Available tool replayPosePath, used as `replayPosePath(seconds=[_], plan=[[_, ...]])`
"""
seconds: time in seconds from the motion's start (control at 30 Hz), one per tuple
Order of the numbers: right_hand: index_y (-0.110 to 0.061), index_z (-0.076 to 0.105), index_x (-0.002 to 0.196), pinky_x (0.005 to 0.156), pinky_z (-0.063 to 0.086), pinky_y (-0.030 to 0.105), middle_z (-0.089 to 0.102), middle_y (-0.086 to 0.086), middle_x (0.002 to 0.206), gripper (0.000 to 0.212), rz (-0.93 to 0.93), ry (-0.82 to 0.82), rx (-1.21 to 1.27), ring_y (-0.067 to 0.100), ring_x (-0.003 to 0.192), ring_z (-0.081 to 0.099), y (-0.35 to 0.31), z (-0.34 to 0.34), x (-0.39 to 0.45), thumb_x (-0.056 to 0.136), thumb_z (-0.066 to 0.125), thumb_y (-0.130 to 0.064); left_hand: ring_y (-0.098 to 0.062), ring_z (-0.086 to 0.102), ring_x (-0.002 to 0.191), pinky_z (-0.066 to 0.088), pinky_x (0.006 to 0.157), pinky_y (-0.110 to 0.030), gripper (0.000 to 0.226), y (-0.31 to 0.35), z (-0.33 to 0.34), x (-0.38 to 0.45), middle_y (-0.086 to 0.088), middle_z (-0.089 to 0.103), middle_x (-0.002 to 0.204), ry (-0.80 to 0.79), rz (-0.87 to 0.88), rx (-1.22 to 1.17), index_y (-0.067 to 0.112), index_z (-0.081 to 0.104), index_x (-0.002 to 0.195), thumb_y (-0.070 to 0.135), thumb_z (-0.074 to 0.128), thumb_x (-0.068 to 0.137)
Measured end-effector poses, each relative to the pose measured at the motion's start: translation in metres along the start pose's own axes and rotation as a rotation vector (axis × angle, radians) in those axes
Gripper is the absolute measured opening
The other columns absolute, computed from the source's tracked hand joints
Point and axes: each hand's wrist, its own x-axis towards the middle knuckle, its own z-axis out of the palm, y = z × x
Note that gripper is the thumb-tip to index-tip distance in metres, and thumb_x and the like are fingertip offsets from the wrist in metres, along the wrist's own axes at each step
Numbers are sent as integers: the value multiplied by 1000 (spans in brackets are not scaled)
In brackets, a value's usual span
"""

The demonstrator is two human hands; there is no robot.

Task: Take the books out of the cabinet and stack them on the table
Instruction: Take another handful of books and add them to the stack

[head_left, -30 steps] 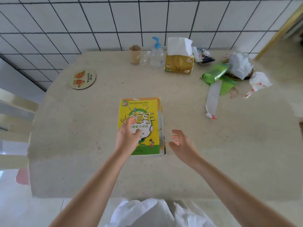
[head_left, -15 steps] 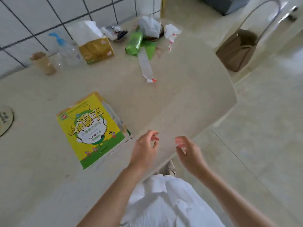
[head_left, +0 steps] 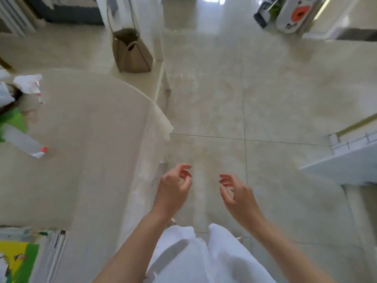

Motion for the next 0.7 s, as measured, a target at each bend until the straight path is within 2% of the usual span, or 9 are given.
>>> replayPosePath(seconds=[0.07,0.13,0.4,0.6,0.7], plan=[[-11,60,114,84,48,27,66,-3,99,27,51,76,15,12,90,63,31,-31,-15,87,58,-6,6,62,78,49,74,-13,27,27,35,3,9,71,86,-61,56,4,21,67,107,6,61,85],[-10,60,114,86,48,27,66,-1,101,28,112,144,27,12,92,62,68,-68,-36,87,57,-5,10,60,77,47,73,-11,27,58,81,1,12,70,84,-140,106,3,21,66,106,6,61,85],[-12,58,118,84,39,14,67,-1,104,28,385,389,62,8,97,60,207,-197,-122,90,54,-10,11,60,74,46,71,-9,27,180,279,-42,13,68,80,-479,286,-1,21,67,103,2,62,85],[-14,57,119,84,38,12,66,-2,106,28,594,594,157,6,100,58,264,-250,-170,91,54,-11,9,60,72,50,75,-21,29,242,364,-70,13,66,78,-710,367,24,20,67,103,-2,60,84],[-17,55,121,83,37,10,64,-5,108,29,692,665,235,5,104,57,283,-264,-185,93,51,-14,4,61,78,51,79,-22,30,267,394,-72,9,68,81,-812,407,88,18,66,106,-2,57,86]])
